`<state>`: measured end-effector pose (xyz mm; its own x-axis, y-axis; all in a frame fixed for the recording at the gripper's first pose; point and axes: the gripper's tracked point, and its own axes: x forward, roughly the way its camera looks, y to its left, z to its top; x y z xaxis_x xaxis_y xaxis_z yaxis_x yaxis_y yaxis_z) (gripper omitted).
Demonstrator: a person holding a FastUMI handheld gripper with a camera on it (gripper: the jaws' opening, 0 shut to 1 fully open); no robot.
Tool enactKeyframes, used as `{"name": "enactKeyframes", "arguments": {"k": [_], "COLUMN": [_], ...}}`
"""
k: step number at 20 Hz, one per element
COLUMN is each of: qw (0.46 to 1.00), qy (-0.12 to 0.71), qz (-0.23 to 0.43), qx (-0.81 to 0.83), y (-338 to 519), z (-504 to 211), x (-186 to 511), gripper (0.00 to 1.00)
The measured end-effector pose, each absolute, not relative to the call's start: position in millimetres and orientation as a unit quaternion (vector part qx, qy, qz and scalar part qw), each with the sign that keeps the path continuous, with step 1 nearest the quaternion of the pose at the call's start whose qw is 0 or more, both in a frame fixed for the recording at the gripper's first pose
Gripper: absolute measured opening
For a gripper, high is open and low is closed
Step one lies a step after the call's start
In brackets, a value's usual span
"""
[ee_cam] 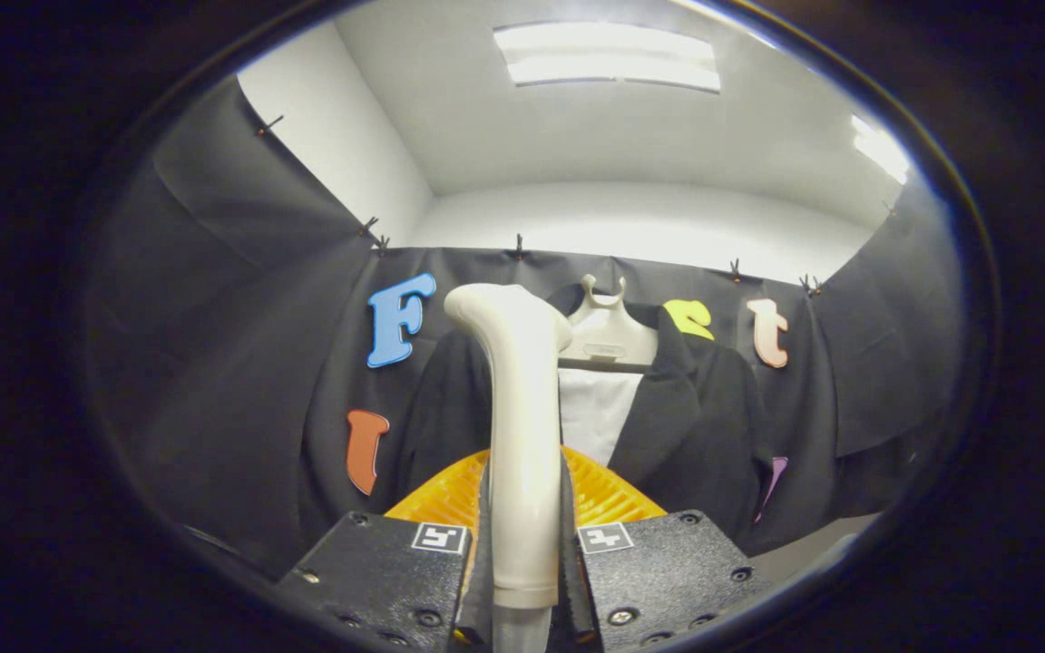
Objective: Iron the clothes twice with a garment steamer, once on the left side and once on the right side.
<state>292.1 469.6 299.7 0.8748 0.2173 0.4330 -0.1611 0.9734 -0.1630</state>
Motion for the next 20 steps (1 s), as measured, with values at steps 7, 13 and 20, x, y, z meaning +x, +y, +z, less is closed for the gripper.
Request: {"name": "enactKeyframes", "arguments": {"k": [7,13,20], "qw": [0.977,0.98,0.985], "qy": [-0.173,-0.149,-0.109], "qz": [0.086,0.084,0.079], "qx": [-0.085,-0.1,-0.109], "y": [465,461,449], "z": [249,221,184], "x": [316,309,300], "gripper": [0.31,0.31,0.31]}}
